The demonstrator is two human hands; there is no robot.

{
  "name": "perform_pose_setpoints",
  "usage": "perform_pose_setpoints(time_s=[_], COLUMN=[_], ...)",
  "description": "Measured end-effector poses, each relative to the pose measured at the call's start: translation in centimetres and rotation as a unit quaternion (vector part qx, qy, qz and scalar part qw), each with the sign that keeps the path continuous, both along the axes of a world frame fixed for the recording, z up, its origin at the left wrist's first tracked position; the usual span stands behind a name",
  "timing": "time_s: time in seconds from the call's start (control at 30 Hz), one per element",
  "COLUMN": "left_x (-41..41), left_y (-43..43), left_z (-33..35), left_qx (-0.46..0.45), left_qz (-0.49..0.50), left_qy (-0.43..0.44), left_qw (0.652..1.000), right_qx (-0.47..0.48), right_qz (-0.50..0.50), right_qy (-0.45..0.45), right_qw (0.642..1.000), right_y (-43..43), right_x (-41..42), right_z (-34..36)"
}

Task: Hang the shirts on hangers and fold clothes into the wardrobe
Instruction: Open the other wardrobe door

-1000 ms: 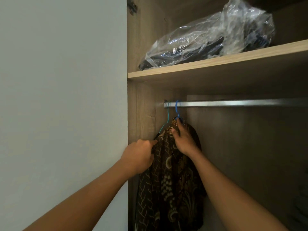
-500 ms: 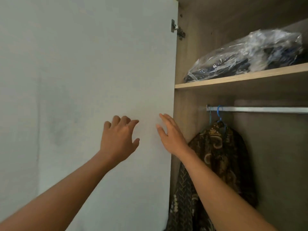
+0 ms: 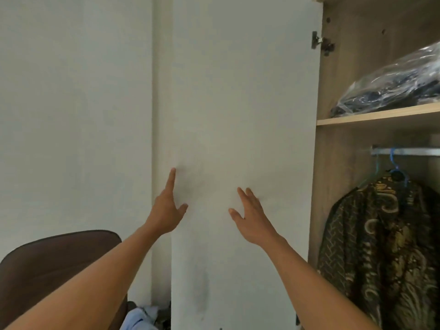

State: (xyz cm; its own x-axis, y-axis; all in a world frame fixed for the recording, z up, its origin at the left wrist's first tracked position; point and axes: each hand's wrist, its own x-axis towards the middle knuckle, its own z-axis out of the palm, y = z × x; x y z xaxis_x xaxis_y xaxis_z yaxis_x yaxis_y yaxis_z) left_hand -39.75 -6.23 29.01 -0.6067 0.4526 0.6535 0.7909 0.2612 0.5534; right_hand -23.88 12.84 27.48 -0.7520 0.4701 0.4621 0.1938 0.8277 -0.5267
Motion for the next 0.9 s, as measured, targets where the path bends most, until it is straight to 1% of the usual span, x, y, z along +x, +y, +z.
perform_pose_setpoints(time_s=[0.03,0.1,0.2,0.3,0.43,0.57,0.67,0.77,0.83,0.9], left_x=[-0.2,0.0,1.2,3.6,8.1,13.1,17.3,21.1,23.8,26.4], left_y=[-0.4,-0.9,-1.6,-3.1,-5.3,-6.4,-7.0,-6.6,-6.2,-5.7], left_z=[-0.1,-0.3,-1.2,-2.7,-4.3,-4.7,-4.7,-4.9,-4.9,-4.7], left_qx=[-0.022,-0.026,0.019,0.074,0.118,0.142,0.122,0.096,0.087,0.07], left_qz=[-0.014,-0.017,-0.021,-0.055,-0.115,-0.205,-0.255,-0.279,-0.3,-0.324], left_qy=[-0.003,0.0,0.02,0.005,-0.031,-0.052,-0.055,-0.058,-0.063,-0.064], left_qw=[1.0,1.0,0.999,0.996,0.986,0.967,0.958,0.954,0.948,0.941], right_qx=[-0.003,-0.006,-0.01,-0.025,-0.054,-0.037,0.002,0.051,0.079,0.139], right_qz=[-0.002,-0.008,-0.019,-0.042,-0.059,-0.049,-0.054,-0.076,-0.102,-0.152], right_qy=[0.0,0.008,0.027,0.035,0.066,0.115,0.156,0.176,0.188,0.184], right_qw=[1.0,1.0,0.999,0.998,0.995,0.992,0.986,0.98,0.974,0.961], right_y=[-0.2,-0.7,-1.5,-3.2,-7.1,-12.0,-15.3,-17.2,-17.8,-18.0], right_x=[0.0,-0.1,0.2,1.5,4.2,7.5,10.8,15.3,18.7,22.0], right_z=[0.2,0.3,0.6,1.2,3.5,5.9,6.8,7.3,7.8,8.2])
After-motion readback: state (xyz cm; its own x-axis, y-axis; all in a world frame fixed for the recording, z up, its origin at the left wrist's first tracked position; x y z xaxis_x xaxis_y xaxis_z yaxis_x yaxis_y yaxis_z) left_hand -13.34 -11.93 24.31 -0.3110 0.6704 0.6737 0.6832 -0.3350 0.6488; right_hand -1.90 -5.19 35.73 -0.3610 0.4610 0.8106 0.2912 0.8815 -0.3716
